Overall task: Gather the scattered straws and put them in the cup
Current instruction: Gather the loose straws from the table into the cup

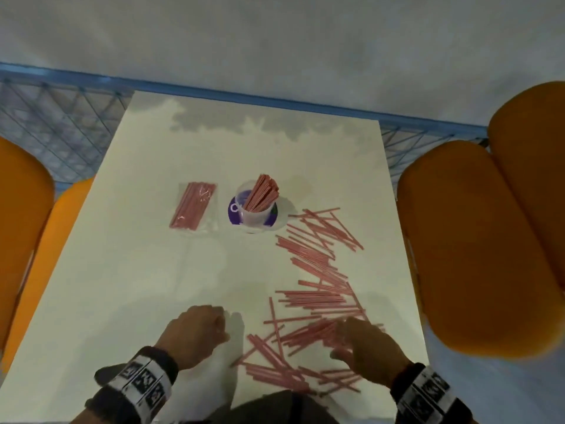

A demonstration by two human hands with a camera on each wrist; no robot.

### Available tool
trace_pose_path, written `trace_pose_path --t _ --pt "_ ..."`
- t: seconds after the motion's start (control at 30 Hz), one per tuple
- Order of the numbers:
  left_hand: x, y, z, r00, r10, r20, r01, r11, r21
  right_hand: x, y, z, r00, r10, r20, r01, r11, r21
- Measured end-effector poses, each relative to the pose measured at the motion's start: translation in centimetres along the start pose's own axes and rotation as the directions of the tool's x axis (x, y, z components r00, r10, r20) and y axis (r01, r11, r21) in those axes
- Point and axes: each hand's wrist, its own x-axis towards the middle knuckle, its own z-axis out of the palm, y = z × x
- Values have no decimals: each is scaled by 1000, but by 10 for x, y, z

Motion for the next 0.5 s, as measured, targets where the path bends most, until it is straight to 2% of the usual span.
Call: trace_pose_path --t 0.1,0.17,0.23,0.37,0.5 --pt "-28 -1 48 997 39 61 -44 995 89 -42 18 46 994 45 103 -41 998 -38" --pt "-33 0 73 994 103 30 -107 980 166 -56 26 63 995 34 94 -32 999 -26" --pt "-34 3 93 984 176 -12 -168 954 247 -56 31 72 998 11 54 -11 1000 -4" --pt "-26 22 115 945 305 -120 -239 890 388 -30 23 73 992 -56 -113 64 996 69" --pt "-13 39 118 940 302 -158 -225 898 378 0 10 67 981 -70 -180 96 985 142"
